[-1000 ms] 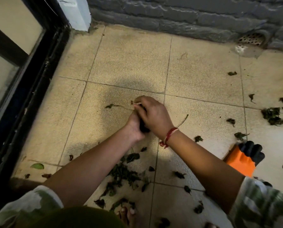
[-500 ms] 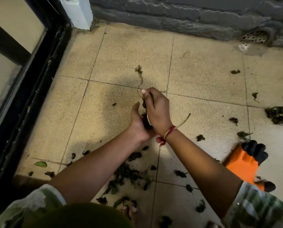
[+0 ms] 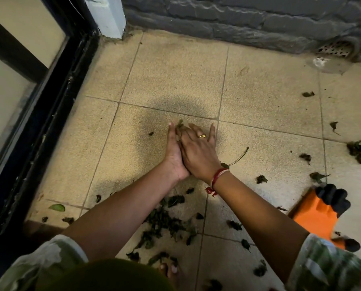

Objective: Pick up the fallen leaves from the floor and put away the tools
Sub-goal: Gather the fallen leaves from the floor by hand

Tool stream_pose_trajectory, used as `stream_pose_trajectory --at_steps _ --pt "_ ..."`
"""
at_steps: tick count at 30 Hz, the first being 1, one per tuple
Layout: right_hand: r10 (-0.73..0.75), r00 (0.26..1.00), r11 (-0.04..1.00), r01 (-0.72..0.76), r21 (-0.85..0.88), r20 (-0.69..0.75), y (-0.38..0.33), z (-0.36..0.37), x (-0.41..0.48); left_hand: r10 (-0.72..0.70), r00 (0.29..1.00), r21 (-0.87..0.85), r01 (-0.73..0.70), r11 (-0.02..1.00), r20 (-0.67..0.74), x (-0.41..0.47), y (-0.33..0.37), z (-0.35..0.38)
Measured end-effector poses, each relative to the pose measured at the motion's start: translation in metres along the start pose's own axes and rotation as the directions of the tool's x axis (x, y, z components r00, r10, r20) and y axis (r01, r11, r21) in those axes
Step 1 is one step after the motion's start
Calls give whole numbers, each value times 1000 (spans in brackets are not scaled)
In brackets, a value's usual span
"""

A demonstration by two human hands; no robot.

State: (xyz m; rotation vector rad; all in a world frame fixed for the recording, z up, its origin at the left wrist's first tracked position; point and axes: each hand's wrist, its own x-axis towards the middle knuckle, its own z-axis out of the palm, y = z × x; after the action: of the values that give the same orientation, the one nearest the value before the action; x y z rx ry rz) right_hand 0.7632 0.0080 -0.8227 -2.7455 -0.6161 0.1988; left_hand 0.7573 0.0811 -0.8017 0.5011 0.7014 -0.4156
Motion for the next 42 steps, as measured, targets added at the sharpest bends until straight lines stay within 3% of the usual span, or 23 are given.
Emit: stream_pose_trajectory --at_steps 6,8,11,14,17,20,21,22,24,25,28,31,36,39,42 --pt "8 1000 989 -7 -145 6 -14 -6 13 103 994 -158 -108 982 -41 -2 13 3" --pt "-16 999 992 21 -127 41 -17 -5 17 51 993 -90 -62 994 -110 -2 22 -6" --pt "40 981 990 -65 124 189 -16 1 29 13 963 57 3 998 -270 -1 38 -25" --pt "87 930 869 -246 428 358 -20 10 45 74 950 22 -71 997 -303 1 49 -31" --pt "65 940 746 -269 609 336 -30 8 58 118 956 -56 -138 989 -270 0 61 -28" --pt "16 952 518 -269 812 305 -27 -1 66 133 953 -107 -167 980 -271 -1 88 -49" --pt "15 968 529 -221 820 252 -25 -2 67 155 952 -111 -190 975 -265 -1 98 -62" --pt "4 985 650 -132 748 171 -22 -2 68 181 948 -110 -216 970 -262 -2 109 -74" --pt "-123 990 892 77 445 76 -22 5 71 207 936 -88 -240 967 -285 -3 123 -91" --pt "-212 974 935 177 306 83 -24 10 71 204 935 -66 -232 971 -289 -2 125 -95" --pt "-381 919 923 384 -4 97 -36 24 68 183 938 -18 -197 980 -294 5 119 -99" --pt "-379 921 916 387 -101 93 -33 22 62 180 915 -21 -201 979 -361 12 115 -97" --pt "-320 943 945 325 -43 95 -36 14 62 230 863 106 -205 973 -450 11 107 -89" --pt "-48 998 948 58 313 -39 -38 4 65 250 832 206 -167 964 -495 13 100 -85" --pt "-16 986 814 110 570 -167 -56 -18 52 236 864 304 -102 947 -444 17 91 -84"
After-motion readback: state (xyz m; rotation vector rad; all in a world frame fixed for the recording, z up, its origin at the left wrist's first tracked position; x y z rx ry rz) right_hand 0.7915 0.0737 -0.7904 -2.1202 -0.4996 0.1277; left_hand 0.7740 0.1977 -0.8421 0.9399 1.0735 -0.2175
